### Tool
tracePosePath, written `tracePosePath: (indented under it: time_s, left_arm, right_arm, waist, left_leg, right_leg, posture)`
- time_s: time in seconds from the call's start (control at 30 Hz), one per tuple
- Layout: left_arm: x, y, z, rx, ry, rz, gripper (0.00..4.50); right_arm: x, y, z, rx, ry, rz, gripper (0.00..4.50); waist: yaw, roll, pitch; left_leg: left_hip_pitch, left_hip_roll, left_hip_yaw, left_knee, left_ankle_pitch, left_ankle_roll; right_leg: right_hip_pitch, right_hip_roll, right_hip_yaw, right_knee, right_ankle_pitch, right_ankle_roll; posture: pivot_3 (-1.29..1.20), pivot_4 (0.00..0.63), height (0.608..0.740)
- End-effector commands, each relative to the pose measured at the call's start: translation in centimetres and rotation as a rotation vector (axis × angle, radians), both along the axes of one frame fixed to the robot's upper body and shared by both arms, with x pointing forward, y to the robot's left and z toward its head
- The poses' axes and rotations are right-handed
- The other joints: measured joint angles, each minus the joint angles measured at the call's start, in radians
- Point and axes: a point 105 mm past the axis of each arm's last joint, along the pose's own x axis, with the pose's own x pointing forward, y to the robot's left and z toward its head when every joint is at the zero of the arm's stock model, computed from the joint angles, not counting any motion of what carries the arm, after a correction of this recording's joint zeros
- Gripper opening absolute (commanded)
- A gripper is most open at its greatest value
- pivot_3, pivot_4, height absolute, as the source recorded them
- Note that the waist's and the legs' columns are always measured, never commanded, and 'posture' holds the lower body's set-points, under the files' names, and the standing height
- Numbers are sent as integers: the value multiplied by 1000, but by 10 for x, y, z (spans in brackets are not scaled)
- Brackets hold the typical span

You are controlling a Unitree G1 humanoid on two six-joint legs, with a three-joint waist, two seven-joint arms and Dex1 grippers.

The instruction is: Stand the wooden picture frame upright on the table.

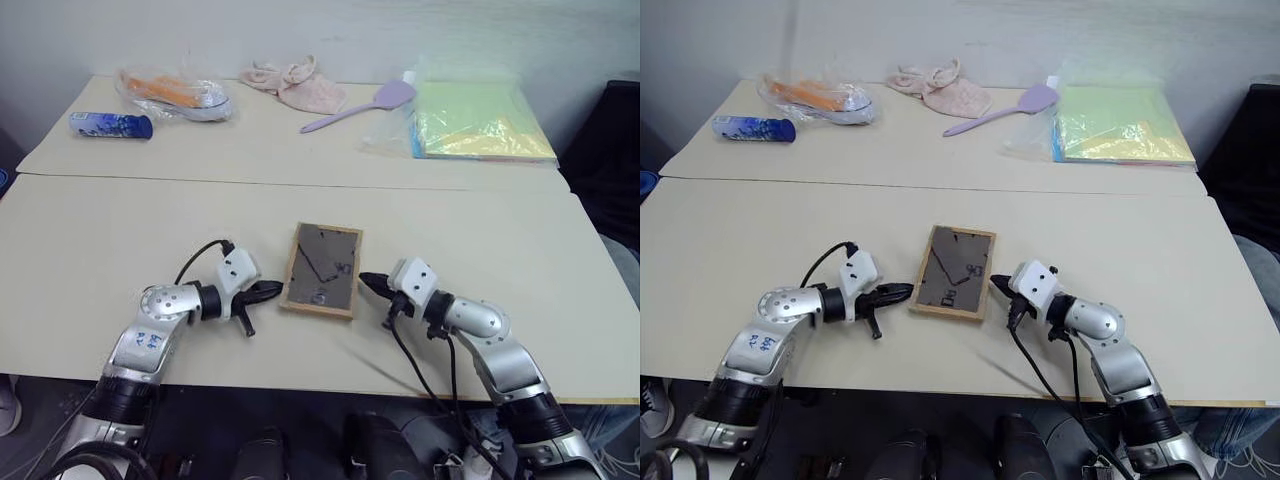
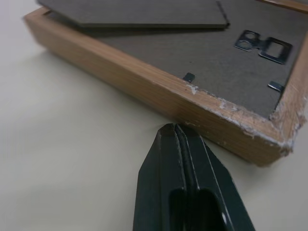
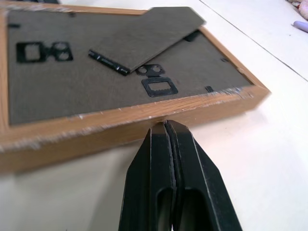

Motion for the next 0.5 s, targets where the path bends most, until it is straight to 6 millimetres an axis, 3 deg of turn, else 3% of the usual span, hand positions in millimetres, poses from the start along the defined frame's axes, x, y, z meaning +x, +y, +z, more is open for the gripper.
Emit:
tracePosePath:
  time_s: [0.03, 0.1, 0.2, 0.3, 0.43, 0.5]
  left_arm:
    - [-7, -4, 5, -23, -15, 6, 27]
    - [-7, -1, 5, -27, -19, 35, 27]
    - [-6, 17, 7, -37, 24, 126, 27]
    - [-11, 37, 15, -159, 210, 225, 622]
    - [-35, 40, 24, -304, 660, 218, 1822]
    - [-30, 42, 29, -349, 785, 284, 2437]
  right_arm:
    - [0, 4, 12, 24, -37, 41, 0]
    - [0, 4, 12, 15, -41, 49, 0]
    - [1, -3, 13, -1, -43, 45, 0]
    - [-1, -14, 13, -43, -32, 50, 0]
    - [-3, -16, 11, -87, -17, 81, 0]
    - [-4, -14, 10, -102, -12, 97, 0]
  waist:
    - [0, 0, 0]
    - [0, 0, 0]
    - [-1, 0, 0]
    - [-1, 0, 0]
    - [0, 0, 0]
    - [2, 0, 0]
  left_leg:
    - [0, 0, 0, 0, 0, 0]
    - [0, 0, 0, 0, 0, 0]
    - [0, 0, 0, 0, 0, 0]
    - [0, 0, 0, 0, 0, 0]
    - [0, 0, -1, 0, 0, 0]
    - [0, 0, -1, 0, 0, 0]
  right_leg:
    - [0, 0, 0, 0, 0, 0]
    - [0, 0, 0, 0, 0, 0]
    - [0, 0, 0, 0, 0, 0]
    - [0, 0, 0, 0, 0, 0]
    - [0, 0, 0, 0, 0, 0]
    - [1, 0, 0, 0, 0, 0]
  posture:
    - [0, 150, 740]
    - [0, 150, 740]
    - [0, 150, 740]
    - [0, 150, 740]
    - [0, 150, 740]
    - [0, 150, 740]
